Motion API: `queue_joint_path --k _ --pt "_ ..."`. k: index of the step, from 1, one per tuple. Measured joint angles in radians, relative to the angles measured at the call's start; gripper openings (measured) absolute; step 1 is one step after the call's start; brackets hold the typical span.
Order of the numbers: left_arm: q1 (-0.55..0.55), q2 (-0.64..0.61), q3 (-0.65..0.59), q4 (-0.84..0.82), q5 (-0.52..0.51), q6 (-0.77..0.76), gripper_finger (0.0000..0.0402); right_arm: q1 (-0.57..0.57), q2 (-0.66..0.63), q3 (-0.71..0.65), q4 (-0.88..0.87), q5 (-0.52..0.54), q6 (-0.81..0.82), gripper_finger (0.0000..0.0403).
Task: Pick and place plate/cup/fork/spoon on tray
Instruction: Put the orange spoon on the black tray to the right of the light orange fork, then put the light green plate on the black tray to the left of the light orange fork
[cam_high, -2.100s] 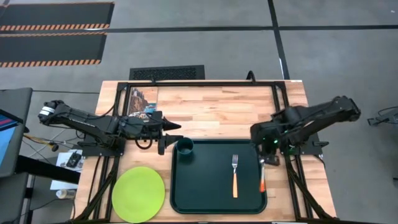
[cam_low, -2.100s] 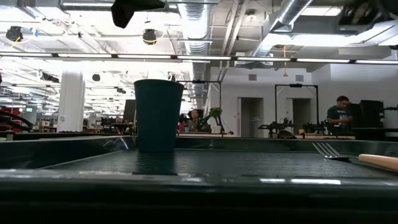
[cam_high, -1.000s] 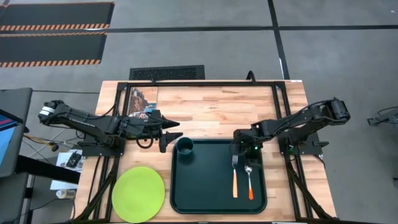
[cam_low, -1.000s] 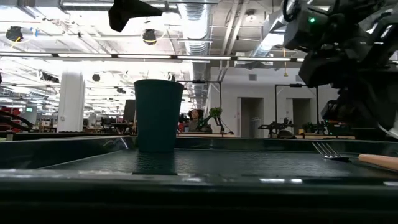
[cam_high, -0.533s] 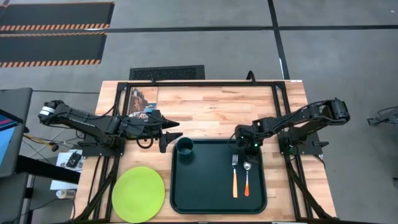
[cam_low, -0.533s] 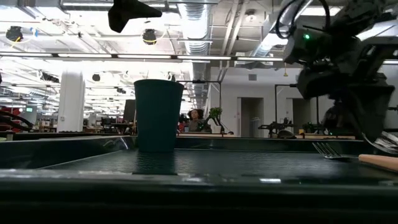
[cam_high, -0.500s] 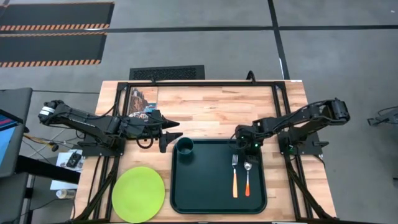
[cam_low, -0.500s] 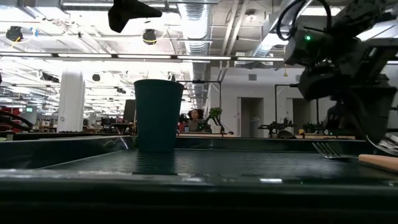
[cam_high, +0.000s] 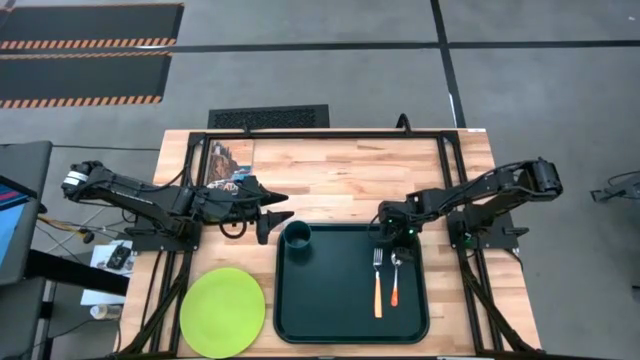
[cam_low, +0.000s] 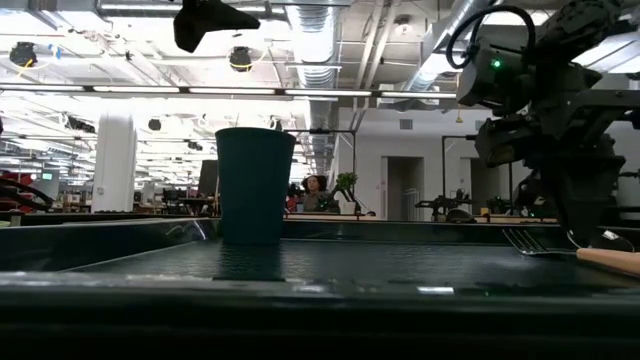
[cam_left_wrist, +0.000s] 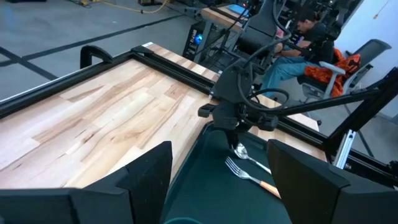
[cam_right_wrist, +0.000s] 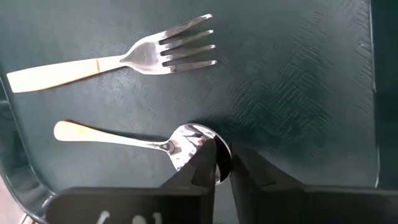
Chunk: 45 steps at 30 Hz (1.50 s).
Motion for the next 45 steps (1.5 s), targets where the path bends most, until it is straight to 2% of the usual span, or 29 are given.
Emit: queue_joint_path --k 10,20,24,30,36,42,45 --pt "0.000 0.000 0.000 -0.008 0.000 0.000 0.0251 0.024 0.000 0.000 0.007 0.037 -0.016 0.0069" --pt "0.000 0.000 0.000 -0.012 -0.002 0.000 0.0251 0.063 -0.001 0.057 0.008 0.043 0.001 0.0161" --pt "0.000 0.000 0.000 -0.012 -0.003 0.000 0.0251 0.068 -0.001 0.103 -0.010 0.037 0.021 0.0180" --pt "0.000 -0.001 0.000 -0.013 -0.001 0.000 0.0251 0.084 -0.002 0.171 -0.010 0.040 0.029 0.0177" --pt "0.000 -0.054 0.000 -0.038 0.072 0.004 0.0249 0.132 -0.002 0.185 -0.010 0.045 0.090 0.0165" --pt "-0.027 -0.107 0.001 -0.182 0.176 -0.065 0.0238 0.295 0.000 0.185 0.029 0.089 0.187 0.0152" --pt "-0.068 -0.118 0.001 -0.316 0.263 -0.166 0.0231 0.353 -0.014 0.185 0.066 0.091 0.280 0.0148"
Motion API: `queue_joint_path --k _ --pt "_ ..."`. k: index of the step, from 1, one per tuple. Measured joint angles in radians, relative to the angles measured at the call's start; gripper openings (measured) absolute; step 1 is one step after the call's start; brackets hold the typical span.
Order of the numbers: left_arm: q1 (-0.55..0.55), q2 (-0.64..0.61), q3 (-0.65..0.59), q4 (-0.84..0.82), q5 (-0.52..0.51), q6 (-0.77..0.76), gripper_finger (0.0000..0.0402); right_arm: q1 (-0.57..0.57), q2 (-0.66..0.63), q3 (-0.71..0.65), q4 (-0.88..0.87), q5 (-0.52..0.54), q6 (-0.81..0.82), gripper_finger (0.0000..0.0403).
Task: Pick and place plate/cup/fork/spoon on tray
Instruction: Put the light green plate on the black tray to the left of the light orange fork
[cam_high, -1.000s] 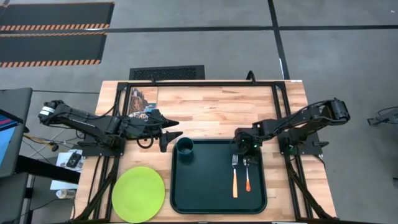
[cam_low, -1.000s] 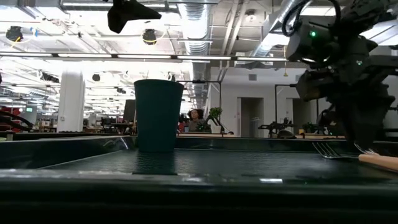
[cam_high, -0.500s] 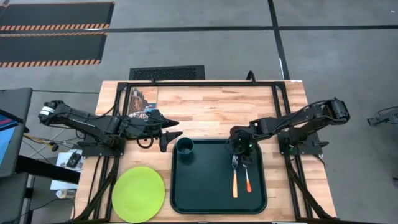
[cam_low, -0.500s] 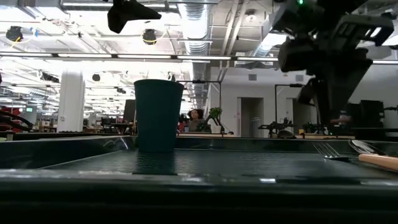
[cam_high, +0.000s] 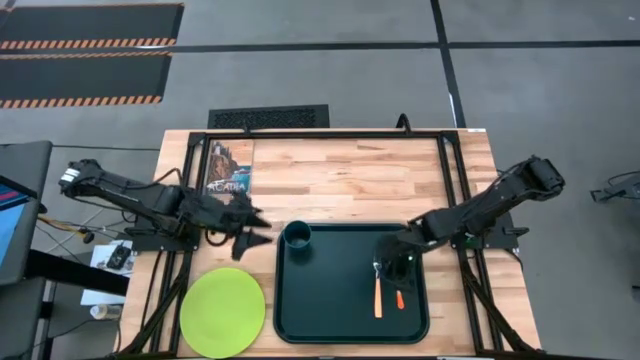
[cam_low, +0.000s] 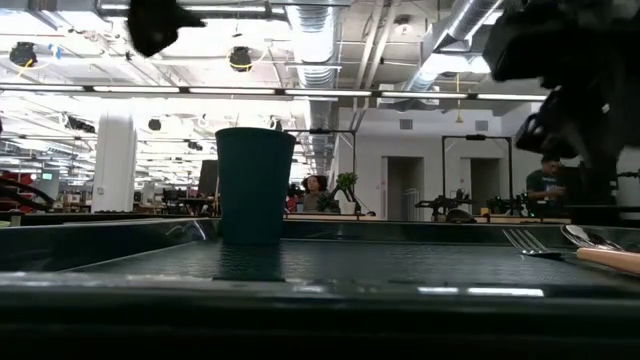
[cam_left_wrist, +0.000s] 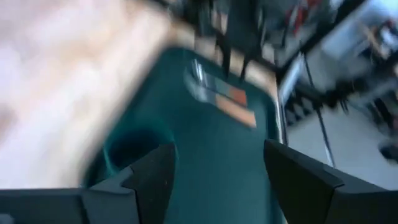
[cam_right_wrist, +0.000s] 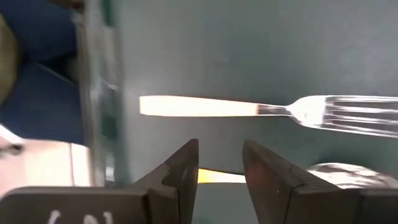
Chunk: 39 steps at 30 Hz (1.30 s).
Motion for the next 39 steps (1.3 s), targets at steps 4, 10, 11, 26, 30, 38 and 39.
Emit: queue_joint_path --k 4,10,11,26,30,38,39 --pt "-0.116 0.022 0.000 -0.185 0.055 -0.171 0.0221 0.063 -0.028 0.000 0.045 0.002 0.114 0.0145" --pt "-0.265 0.111 0.000 -0.387 -0.015 -0.349 0.0215 0.123 -0.056 0.000 0.179 0.023 0.215 0.0141" --pt "-0.284 0.129 0.000 -0.423 -0.028 -0.372 0.0216 0.131 -0.056 0.001 0.209 0.024 0.229 0.0141" --pt "-0.343 0.374 -0.108 -0.513 0.089 -0.335 0.0315 0.191 -0.052 0.001 0.288 0.113 0.240 0.0140" --pt "-0.344 0.360 -0.170 -0.427 0.113 -0.320 0.0313 0.193 -0.052 0.001 0.294 0.130 0.241 0.0140" --pt "-0.342 0.307 -0.304 -0.298 0.181 -0.362 0.0307 0.192 -0.052 0.001 0.298 0.157 0.244 0.0140" --pt "-0.342 0.304 -0.318 -0.287 0.188 -0.366 0.0307 0.192 -0.052 0.001 0.298 0.164 0.244 0.0140"
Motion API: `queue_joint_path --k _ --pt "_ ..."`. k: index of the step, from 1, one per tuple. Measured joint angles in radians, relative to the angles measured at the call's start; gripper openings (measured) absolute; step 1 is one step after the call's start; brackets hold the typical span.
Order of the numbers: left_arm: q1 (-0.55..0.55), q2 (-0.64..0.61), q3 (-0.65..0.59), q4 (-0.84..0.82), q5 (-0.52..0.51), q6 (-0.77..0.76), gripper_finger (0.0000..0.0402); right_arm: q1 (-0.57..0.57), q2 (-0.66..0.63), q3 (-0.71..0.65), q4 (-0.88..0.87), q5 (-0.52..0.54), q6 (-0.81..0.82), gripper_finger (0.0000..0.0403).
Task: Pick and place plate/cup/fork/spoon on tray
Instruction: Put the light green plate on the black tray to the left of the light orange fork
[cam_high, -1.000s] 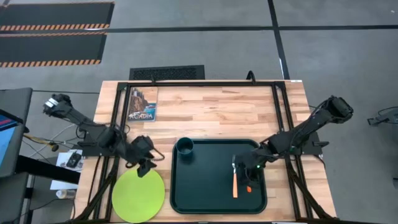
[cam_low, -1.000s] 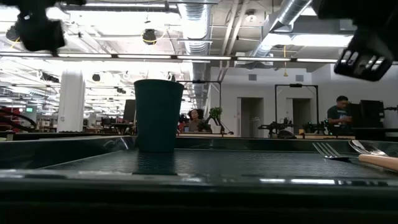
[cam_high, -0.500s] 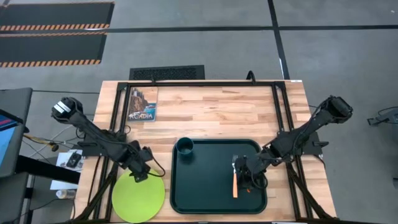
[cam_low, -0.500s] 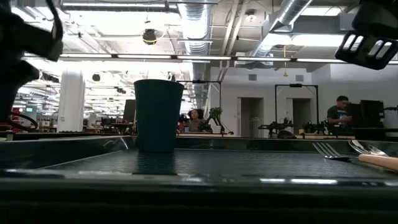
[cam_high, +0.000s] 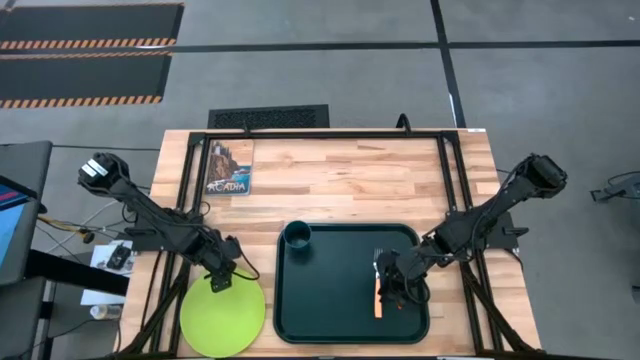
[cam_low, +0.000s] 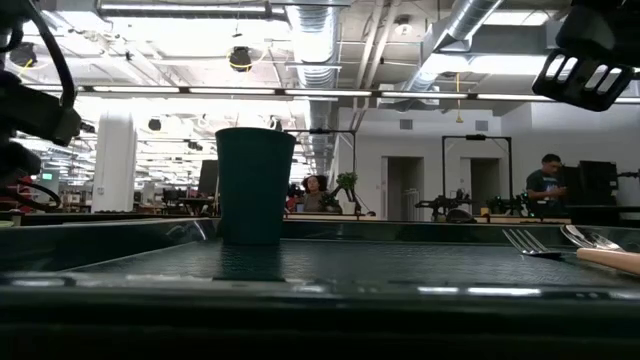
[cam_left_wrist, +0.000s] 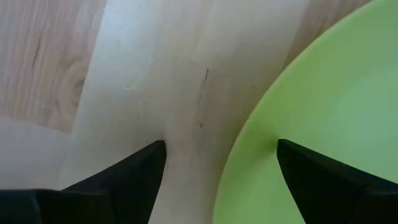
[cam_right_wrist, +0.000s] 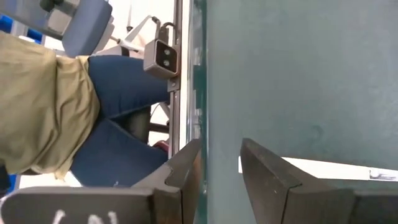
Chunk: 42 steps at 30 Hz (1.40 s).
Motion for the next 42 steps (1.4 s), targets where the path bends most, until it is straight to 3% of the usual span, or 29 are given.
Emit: queue_joint_path --k 4,7,15,19,26,42 --pt "0.001 -0.004 -0.020 0.018 0.031 0.000 0.0303 0.000 0.000 0.000 0.000 0.014 0.000 0.0140" --pt "0.002 -0.004 -0.017 0.011 0.046 0.026 0.0273 -0.001 0.000 0.000 0.002 0.015 0.000 0.0140" --pt "0.001 -0.003 -0.016 -0.030 0.036 0.028 0.0095 -0.001 0.000 0.000 0.002 0.051 0.003 0.0140" --pt "0.000 -0.004 -0.015 -0.024 0.085 0.013 0.0017 -0.001 0.000 0.000 0.001 0.052 0.003 0.0140" --pt "-0.001 -0.001 -0.006 -0.037 0.101 -0.010 0.0003 0.000 0.000 0.000 0.000 0.071 0.002 0.0140" --pt "0.000 0.001 0.096 -0.099 -0.005 -0.065 0.0002 0.000 0.000 0.000 -0.004 0.125 -0.008 0.0140"
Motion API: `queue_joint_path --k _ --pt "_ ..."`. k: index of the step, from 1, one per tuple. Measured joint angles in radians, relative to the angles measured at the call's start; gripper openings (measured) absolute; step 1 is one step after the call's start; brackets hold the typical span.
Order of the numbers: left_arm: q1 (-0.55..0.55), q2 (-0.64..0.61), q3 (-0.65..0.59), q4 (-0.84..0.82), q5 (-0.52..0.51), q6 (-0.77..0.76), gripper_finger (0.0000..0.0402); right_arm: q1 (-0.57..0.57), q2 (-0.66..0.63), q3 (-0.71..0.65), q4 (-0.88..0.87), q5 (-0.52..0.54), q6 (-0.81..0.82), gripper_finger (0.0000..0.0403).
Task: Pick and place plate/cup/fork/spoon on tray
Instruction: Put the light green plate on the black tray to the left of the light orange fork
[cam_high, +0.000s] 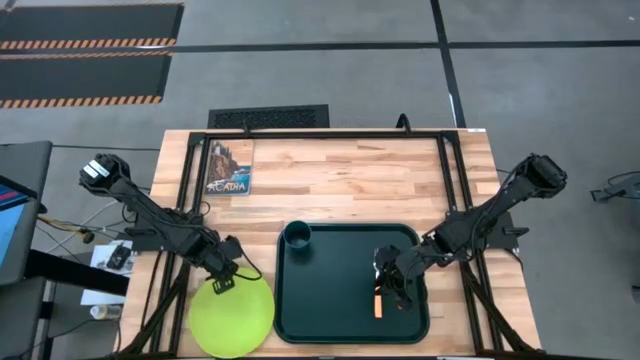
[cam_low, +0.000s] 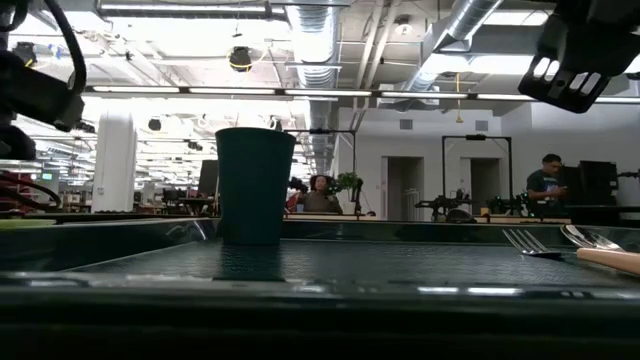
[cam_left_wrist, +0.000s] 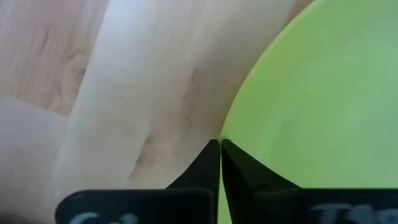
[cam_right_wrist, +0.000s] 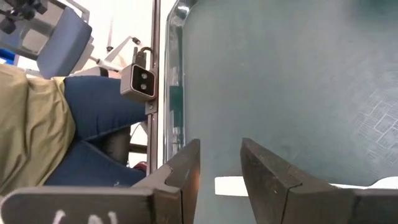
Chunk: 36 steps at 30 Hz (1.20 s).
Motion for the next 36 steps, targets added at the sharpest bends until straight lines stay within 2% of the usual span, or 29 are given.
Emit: queue_joint_path --k 3,6,12,16,19,25,32,36 --pt "0.000 0.000 0.017 -0.008 -0.008 -0.020 0.0001 0.000 0.000 0.000 0.000 0.001 0.000 0.0140" --pt "0.000 0.000 0.044 -0.016 -0.005 -0.024 0.0020 0.000 0.000 0.000 0.000 0.003 -0.001 0.0140" --pt "0.000 -0.001 0.075 -0.040 0.001 -0.021 0.0112 0.000 0.000 0.000 0.000 0.025 -0.019 0.0140" --pt "-0.003 -0.002 0.052 -0.055 0.073 -0.025 0.0183 0.000 0.000 0.000 0.000 0.025 -0.019 0.0140" --pt "-0.004 -0.003 0.007 -0.065 0.102 -0.071 0.0212 0.003 0.000 0.000 0.000 0.025 -0.019 0.0140" --pt "-0.026 -0.098 -0.078 -0.044 0.108 -0.144 0.0219 0.038 0.000 0.000 0.001 0.070 -0.018 0.0140" --pt "-0.053 -0.363 -0.173 0.022 0.056 -0.238 0.0220 0.075 0.000 0.000 0.002 0.149 0.008 0.0140" --pt "-0.082 -0.494 -0.272 0.093 0.052 -0.335 0.0220 0.087 0.000 0.000 0.003 0.153 0.037 0.0140"
